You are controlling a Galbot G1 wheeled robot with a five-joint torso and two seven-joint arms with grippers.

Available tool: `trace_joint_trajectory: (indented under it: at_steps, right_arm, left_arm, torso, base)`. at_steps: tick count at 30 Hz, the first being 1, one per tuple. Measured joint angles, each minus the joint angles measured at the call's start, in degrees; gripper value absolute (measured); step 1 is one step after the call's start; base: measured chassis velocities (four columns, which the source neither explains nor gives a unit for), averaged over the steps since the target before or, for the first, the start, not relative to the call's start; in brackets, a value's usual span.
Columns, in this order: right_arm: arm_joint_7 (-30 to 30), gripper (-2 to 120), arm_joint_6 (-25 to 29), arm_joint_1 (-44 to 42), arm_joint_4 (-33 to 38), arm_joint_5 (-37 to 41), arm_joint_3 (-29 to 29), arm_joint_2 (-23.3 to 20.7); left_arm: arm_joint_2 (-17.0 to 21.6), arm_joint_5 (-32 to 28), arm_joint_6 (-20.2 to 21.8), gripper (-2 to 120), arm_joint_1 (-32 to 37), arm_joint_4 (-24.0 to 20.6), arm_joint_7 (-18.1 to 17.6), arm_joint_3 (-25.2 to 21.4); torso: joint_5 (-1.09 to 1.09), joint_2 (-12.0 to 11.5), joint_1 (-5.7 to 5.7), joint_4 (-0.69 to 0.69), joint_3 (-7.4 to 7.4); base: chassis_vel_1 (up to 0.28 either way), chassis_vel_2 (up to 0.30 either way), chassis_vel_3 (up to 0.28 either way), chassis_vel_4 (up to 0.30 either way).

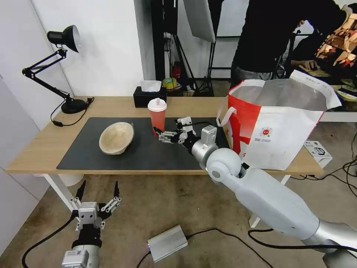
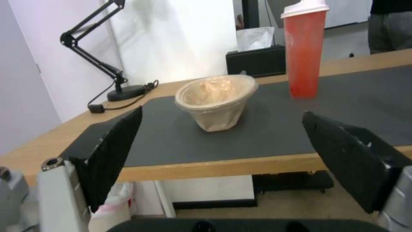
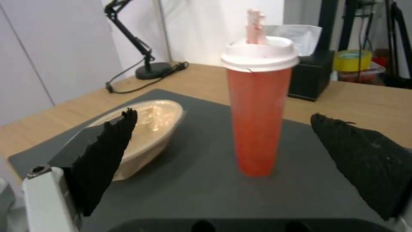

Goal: Pick up the trash from the table and place it into the takeout bag.

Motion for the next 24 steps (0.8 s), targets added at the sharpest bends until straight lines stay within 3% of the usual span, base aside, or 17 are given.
trace_joint_trajectory:
  at_steps: [24]
  right_arm:
    - [-2.6,100,2.9,1.3,-10.2,-2.4,-0.4,2.7]
  left_arm:
    - [0.0,-0.1,0.1,100,-0.4,1.0,0.0,0.0]
  torso:
    - [0.0,0.0,0.0,0.0,0.0]
  base:
    - [0.0,0.0,0.0,0.0]
